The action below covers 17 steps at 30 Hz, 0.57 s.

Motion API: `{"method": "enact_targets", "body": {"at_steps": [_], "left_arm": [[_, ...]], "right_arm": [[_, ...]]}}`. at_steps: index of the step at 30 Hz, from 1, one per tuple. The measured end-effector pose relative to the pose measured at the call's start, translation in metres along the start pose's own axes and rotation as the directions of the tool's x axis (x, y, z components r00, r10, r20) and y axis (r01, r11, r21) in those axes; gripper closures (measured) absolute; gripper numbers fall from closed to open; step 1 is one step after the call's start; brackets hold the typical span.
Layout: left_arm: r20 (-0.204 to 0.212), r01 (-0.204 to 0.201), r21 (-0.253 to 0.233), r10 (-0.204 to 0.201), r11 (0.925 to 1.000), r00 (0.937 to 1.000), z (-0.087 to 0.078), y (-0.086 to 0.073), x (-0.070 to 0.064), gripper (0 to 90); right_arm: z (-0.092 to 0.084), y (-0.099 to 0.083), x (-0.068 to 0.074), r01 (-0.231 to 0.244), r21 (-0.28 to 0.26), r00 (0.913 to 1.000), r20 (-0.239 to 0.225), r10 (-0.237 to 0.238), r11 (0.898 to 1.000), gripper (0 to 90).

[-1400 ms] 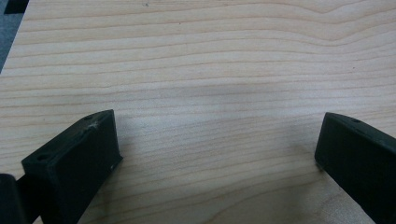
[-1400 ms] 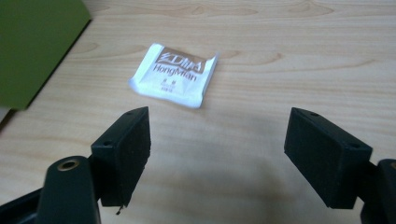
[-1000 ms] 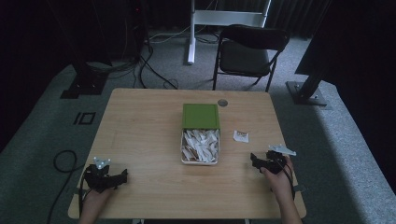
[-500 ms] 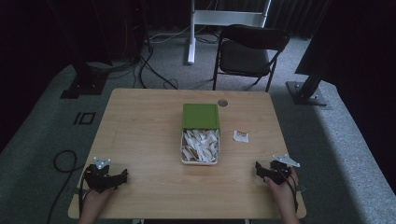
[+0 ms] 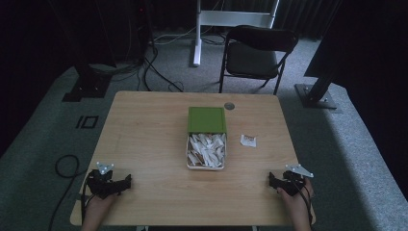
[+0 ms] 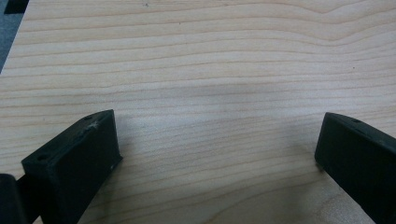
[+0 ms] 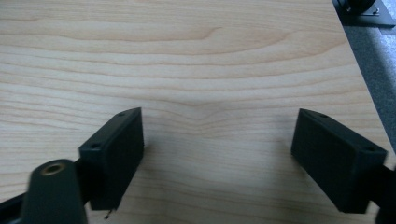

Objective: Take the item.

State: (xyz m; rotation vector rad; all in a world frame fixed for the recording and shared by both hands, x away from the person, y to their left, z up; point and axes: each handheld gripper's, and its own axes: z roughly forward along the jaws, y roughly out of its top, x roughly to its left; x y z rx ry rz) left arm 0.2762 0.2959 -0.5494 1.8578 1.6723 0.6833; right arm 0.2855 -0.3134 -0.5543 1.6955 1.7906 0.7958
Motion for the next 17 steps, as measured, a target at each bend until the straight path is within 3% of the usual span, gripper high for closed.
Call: {"method": "enact_targets", "body": {"at_steps": [10, 17], "left_arm": [[0.000, 0.000, 0.000, 0.000, 1.0000, 1.0000, 0.0000, 0.0000, 0.0000, 0.7], [0.000, 0.000, 0.000, 0.000, 1.0000, 1.0000, 0.0000, 0.0000, 0.0000, 0.7]], "right_arm": [[-0.0014, -0.0012, -0.0052, -0.025, -0.008, 0.9986, -0.047, 0.025, 1.000, 16.3], [0.0005, -0.0002, -0.0011, 0.006, 0.010, 0.9998, -0.019, -0.006, 1.000, 13.0]]}}
